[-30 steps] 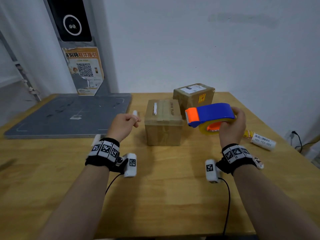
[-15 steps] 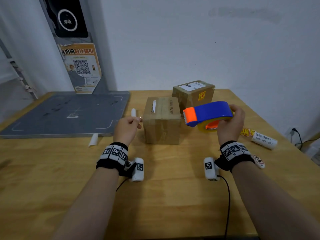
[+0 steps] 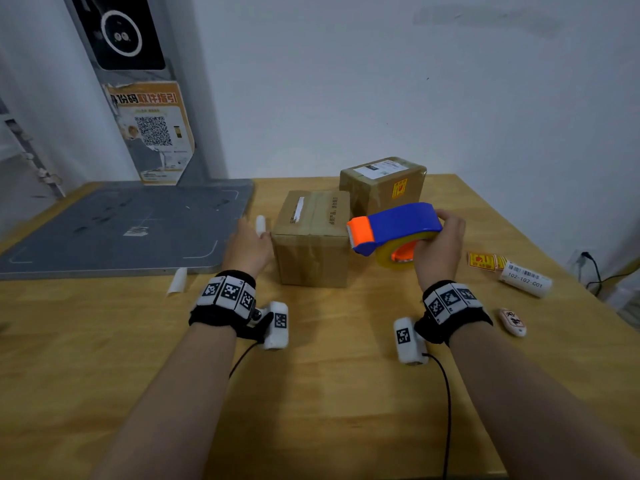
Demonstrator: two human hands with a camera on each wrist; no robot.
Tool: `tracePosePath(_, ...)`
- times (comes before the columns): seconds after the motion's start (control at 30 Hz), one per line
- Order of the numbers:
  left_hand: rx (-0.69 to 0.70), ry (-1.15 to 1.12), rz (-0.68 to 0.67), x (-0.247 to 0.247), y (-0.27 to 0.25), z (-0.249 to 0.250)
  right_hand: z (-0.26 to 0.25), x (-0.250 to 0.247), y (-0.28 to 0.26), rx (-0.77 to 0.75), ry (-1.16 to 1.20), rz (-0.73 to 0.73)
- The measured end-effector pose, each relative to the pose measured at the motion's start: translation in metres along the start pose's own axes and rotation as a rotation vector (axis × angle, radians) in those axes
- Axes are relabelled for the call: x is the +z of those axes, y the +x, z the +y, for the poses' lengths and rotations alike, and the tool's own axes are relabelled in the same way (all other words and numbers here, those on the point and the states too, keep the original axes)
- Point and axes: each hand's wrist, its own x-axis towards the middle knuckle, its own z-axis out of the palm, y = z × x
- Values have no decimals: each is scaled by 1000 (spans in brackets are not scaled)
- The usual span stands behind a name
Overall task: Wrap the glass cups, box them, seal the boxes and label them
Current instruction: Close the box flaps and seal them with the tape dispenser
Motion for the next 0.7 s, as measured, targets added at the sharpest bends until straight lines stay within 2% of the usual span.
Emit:
tracePosePath(0.07, -2, -73, 87, -5, 1, 5, -4, -1, 3, 20, 9, -99)
tracePosePath(0.17, 193, -42, 224, -2, -14, 27, -5, -6, 6, 64, 27, -191)
tracePosePath(0.23, 333, 62, 168, 12, -30, 43, -5, -13, 7, 75, 23, -222)
tracePosePath(0.3, 378, 209, 91, 32, -40, 48, -4, -21, 8, 73, 7, -243)
tracePosePath(0.4, 370, 266, 44, 58, -40, 41, 0, -28, 9, 49, 13, -267)
tracePosePath(0.53, 267, 288, 62, 63, -48, 46, 3, -35, 13, 6, 29, -300)
tracePosePath(0.7, 221, 313, 66, 65, -56, 56, -1, -57, 22, -233, -36, -525)
